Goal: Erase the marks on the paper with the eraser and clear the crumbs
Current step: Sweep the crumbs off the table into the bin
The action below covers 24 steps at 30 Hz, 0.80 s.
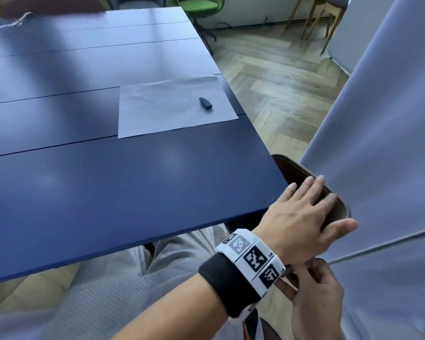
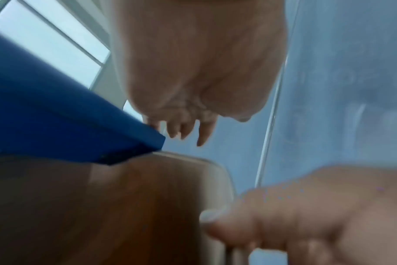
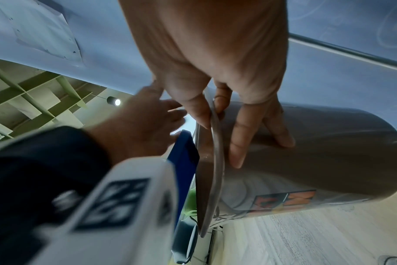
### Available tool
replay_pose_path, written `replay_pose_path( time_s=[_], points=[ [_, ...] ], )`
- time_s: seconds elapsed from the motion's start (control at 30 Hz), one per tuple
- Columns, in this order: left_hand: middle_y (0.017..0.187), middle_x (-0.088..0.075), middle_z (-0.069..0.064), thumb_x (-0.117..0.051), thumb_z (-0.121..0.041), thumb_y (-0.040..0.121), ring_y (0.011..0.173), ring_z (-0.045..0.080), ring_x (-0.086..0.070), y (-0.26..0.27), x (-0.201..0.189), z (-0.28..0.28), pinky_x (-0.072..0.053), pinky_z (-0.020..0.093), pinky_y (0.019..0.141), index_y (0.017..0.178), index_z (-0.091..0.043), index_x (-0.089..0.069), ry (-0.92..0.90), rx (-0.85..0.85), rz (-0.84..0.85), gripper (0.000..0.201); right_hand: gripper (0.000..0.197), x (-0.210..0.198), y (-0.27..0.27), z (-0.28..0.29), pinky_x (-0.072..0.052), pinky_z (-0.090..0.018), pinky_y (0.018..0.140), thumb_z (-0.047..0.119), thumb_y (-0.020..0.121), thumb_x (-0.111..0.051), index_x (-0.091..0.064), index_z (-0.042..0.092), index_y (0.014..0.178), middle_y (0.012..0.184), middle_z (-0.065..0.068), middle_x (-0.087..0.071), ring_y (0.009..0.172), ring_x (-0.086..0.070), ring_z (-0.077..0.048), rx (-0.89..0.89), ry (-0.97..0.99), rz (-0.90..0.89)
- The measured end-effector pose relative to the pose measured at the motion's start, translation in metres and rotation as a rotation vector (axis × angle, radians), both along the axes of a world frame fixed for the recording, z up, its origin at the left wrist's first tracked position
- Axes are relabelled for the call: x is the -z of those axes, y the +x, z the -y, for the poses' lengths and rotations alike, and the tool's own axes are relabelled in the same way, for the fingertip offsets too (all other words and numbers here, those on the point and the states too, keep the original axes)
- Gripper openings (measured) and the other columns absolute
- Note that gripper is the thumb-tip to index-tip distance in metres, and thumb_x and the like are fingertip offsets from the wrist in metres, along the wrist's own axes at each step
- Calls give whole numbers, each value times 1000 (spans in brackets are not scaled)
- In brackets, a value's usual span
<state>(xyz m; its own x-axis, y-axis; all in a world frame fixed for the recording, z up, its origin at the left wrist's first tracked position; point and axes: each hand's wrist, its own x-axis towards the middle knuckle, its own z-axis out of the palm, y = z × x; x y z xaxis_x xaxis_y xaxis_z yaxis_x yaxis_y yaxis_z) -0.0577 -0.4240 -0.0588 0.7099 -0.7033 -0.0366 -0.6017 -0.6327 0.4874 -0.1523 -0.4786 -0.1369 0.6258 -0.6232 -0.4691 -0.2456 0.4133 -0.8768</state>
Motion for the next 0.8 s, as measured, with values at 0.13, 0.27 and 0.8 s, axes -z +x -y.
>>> replay_pose_path(
  time_s=[0.13,0.27,0.8],
  points=[
    [163,11,7,-8,-68,90,149,17,17,10,-14,-72,8,39,121,157,-12,-6,36,-531,92,87,22,9,2,0,-59,-42,59,4,87,-65,-50,2,72,76,-17,-59,81,-61,-32,24,-7,-5],
    [158,23,21,-6,-73,87,146,31,25,27,-9,-136,12,51,118,152,-1,14,401,-920,-232,99,22,13,4,0,-59,-46,61,2,86,-65,-50,1,70,81,-19,-60,83,-63,-32,19,-9,6],
    [160,16,19,-4,-73,88,148,29,19,40,11,-95,13,48,119,153,-2,9,391,-867,-69,98,20,16,6,3,-58,-42,56,-3,84,-65,-50,-4,71,74,-20,-60,77,-63,-33,10,-5,9]
  ],
)
